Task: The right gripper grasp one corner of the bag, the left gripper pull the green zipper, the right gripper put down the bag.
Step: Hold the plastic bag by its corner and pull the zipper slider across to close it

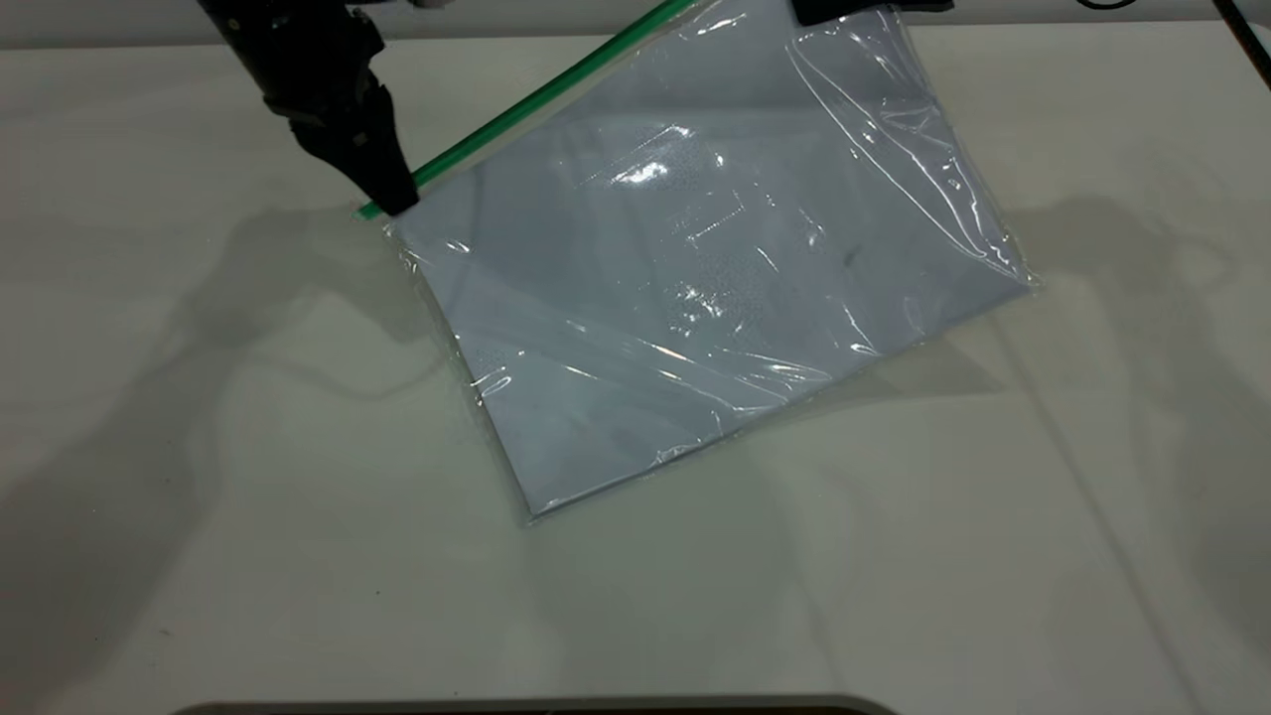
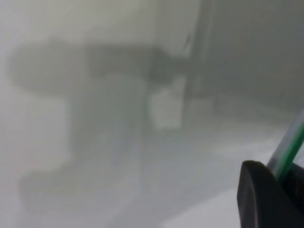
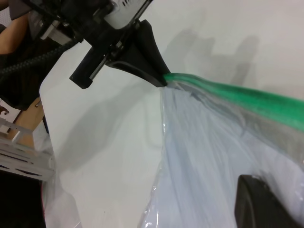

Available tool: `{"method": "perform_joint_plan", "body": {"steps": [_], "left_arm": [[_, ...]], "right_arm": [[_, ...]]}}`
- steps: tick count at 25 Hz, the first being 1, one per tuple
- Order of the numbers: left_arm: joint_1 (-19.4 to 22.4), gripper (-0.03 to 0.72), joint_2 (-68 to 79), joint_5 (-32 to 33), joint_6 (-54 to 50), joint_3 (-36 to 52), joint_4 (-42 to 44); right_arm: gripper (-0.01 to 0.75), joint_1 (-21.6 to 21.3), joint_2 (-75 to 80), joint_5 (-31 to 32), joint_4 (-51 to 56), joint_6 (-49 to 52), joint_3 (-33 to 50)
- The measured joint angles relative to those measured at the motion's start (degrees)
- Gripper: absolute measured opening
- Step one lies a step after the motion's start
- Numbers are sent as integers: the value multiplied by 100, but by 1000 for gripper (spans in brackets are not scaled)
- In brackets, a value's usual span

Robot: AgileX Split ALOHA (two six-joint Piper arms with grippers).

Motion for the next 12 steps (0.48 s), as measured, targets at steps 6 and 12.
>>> {"method": "perform_joint_plan", "body": {"steps": [6, 12], "left_arm": [[0, 83, -61, -1, -186, -11, 24], [53, 216, -564, 66, -602, -439, -233]], "right_arm": [[34, 0, 19, -5, 38, 0, 0], [36, 47, 299, -352, 82, -7, 0]]}}
